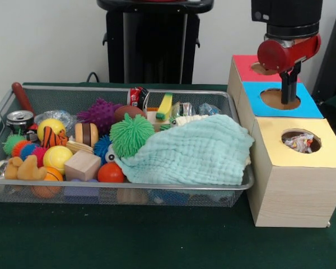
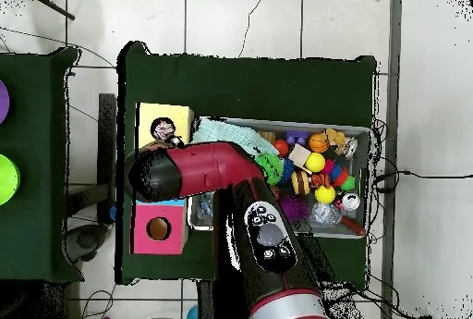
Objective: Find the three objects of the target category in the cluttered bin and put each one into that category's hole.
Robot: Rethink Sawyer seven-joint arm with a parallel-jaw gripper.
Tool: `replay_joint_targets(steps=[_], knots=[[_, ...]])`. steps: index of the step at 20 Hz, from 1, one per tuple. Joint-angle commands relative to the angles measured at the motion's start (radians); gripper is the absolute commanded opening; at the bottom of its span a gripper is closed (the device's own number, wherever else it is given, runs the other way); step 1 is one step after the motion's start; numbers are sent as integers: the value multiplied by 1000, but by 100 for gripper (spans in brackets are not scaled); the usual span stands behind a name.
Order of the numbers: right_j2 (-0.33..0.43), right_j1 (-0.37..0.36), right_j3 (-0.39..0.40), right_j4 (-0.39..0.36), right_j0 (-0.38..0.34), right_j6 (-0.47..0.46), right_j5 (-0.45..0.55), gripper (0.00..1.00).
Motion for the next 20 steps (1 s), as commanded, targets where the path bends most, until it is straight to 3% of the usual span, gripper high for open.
replay_joint_targets(steps=[1,14,20], knots=[[79,31,83,2,-68,101,-69,0],[131,93,52,-29,-89,128,-274,0],[104,159,8,-20,-68,96,-197,0]])
